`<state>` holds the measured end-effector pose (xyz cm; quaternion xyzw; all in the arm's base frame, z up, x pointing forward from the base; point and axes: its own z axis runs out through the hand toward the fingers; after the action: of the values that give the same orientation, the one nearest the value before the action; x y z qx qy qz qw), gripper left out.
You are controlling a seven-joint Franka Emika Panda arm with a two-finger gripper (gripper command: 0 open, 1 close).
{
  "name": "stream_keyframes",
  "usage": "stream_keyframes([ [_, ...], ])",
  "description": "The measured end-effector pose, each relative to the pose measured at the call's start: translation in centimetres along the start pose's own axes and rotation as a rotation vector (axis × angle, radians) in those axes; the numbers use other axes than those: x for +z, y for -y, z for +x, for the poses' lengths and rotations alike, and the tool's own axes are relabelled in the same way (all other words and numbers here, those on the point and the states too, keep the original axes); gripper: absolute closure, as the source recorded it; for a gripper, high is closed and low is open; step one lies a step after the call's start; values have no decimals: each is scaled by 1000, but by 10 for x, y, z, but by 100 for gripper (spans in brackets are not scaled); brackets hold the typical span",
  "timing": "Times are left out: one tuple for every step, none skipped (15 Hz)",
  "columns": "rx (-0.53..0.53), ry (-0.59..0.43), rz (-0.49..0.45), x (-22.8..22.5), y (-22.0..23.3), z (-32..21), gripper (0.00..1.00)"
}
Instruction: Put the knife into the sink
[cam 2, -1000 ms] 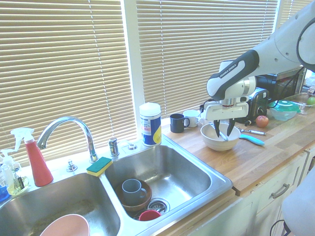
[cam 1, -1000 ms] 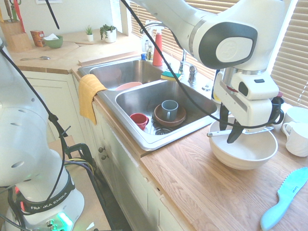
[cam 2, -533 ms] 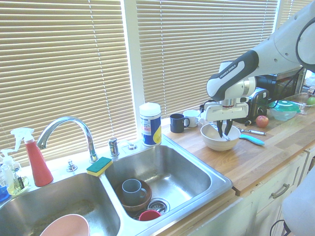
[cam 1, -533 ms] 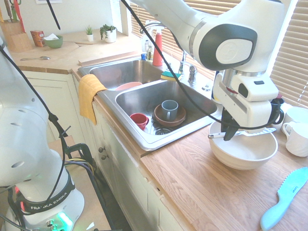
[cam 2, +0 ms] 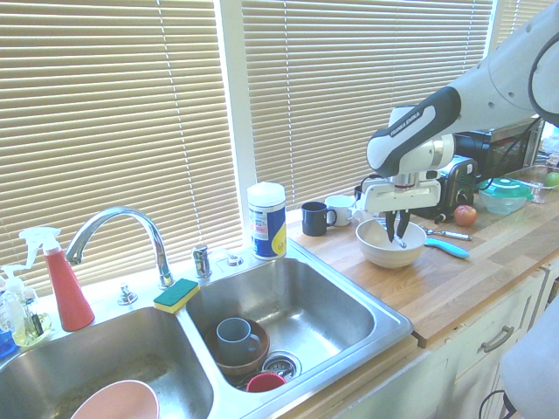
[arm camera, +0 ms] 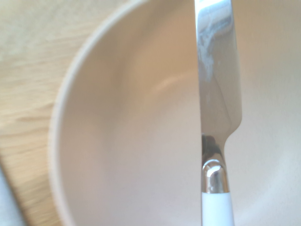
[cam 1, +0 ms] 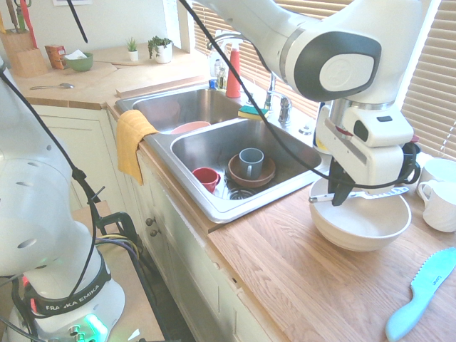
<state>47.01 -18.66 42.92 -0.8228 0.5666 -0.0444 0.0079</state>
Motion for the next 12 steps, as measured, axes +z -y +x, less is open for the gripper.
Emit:
stream_keyframes([
  [-17, -4, 20, -19, 4, -10, 100],
  [-43, -7, 37, -38, 9, -23, 100],
  [-80, -10, 53, -54, 17, -42, 100],
  [-126, -13, 65, -66, 27, -64, 100],
  [-176, -13, 72, -72, 40, -91, 100],
  [-225, -12, 70, -72, 54, -123, 100],
  [-270, -12, 62, -66, 66, -154, 100],
  [-317, -17, 64, -57, 76, -185, 100],
  [-364, -25, 76, -45, 83, -211, 100],
  [-403, -30, 85, -30, 85, -230, 100],
  [-431, -30, 86, -10, 84, -244, 100],
  [-448, -25, 79, 12, 82, -255, 100],
])
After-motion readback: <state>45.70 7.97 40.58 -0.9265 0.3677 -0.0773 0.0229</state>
